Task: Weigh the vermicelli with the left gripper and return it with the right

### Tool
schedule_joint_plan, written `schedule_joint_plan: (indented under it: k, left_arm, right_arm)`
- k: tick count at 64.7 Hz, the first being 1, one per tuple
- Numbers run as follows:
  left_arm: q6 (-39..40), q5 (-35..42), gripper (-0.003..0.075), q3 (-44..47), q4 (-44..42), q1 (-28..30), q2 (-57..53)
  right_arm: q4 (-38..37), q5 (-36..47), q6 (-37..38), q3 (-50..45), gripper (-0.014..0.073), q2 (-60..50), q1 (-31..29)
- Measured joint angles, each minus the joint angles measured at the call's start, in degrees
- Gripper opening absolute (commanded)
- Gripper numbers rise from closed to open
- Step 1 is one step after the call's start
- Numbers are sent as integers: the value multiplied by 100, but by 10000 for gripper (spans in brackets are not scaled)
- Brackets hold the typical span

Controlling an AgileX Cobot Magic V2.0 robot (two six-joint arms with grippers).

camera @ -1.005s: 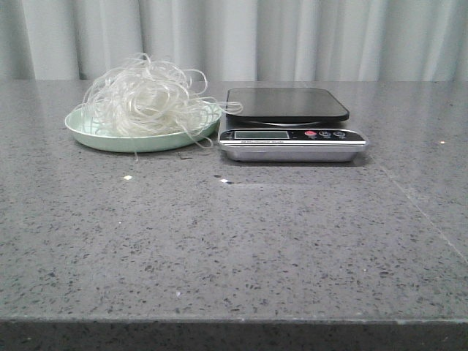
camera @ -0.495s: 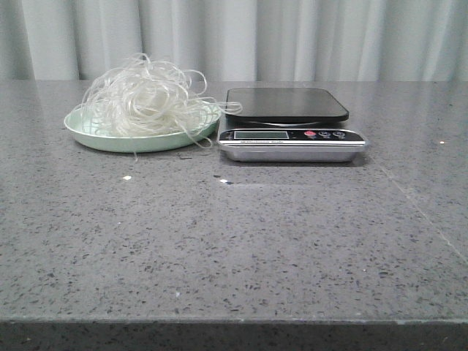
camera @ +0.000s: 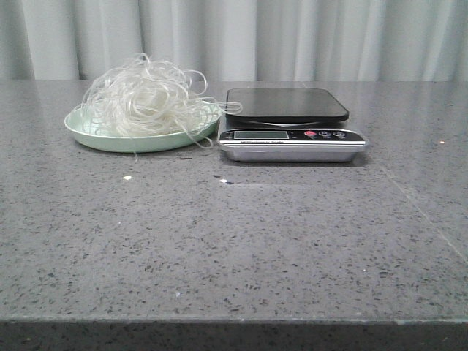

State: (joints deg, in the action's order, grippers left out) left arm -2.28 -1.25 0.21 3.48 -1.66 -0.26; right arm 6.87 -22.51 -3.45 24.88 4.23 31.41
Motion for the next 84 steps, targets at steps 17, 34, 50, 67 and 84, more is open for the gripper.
schedule_joint_plan:
  k: [17, 34, 50, 67, 84]
  left_arm:
    - [0, 0, 127, 0, 0, 0, 0]
    - [0, 0, 127, 0, 0, 0, 0]
    - [0, 0, 127, 0, 0, 0, 0]
    - [0, 0, 127, 0, -4, 0, 0]
    - [0, 0, 127, 0, -4, 0, 0]
  right_arm:
    - [0, 0, 0, 0, 188, 0, 0]
    - [0, 22, 0, -181, 188, 0, -614]
    - [0, 458, 0, -943, 188, -67, -2498]
    - [42, 1973, 0, -2422, 188, -485, -2803]
    - [252, 2509, 11, -2644, 188, -485, -2803]
